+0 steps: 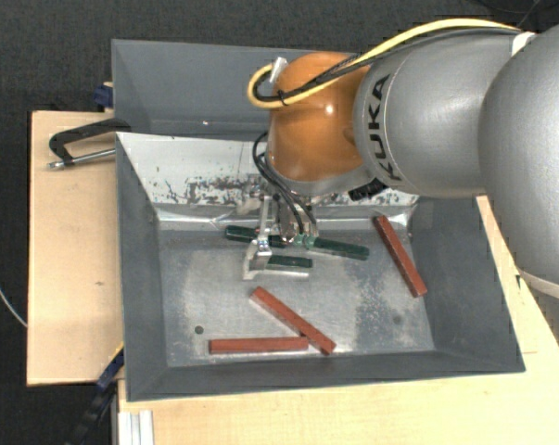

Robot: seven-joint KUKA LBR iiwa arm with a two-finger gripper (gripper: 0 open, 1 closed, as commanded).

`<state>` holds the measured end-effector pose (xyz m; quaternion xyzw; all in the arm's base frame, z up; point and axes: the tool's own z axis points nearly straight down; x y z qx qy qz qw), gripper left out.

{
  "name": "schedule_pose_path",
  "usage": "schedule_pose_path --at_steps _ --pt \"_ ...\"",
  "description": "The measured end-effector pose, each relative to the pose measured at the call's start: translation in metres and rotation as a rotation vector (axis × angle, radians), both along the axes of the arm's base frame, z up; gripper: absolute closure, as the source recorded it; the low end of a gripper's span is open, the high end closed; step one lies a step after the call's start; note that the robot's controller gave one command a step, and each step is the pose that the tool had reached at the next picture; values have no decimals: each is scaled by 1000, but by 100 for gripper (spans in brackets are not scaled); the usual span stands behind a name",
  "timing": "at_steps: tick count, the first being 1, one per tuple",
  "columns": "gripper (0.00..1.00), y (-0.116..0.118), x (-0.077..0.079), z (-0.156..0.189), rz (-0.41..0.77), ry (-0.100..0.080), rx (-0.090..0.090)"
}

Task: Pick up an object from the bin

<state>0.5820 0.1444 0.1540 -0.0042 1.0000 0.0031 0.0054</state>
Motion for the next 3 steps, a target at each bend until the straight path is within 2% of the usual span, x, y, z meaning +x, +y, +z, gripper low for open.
schedule_pose_path --at_steps 1,2,3 --pt "100 -37 -5 -65 97 -9 6" --pt "100 -37 -5 -65 97 -9 6" --pt "100 -34 -7 -61 99 3 2"
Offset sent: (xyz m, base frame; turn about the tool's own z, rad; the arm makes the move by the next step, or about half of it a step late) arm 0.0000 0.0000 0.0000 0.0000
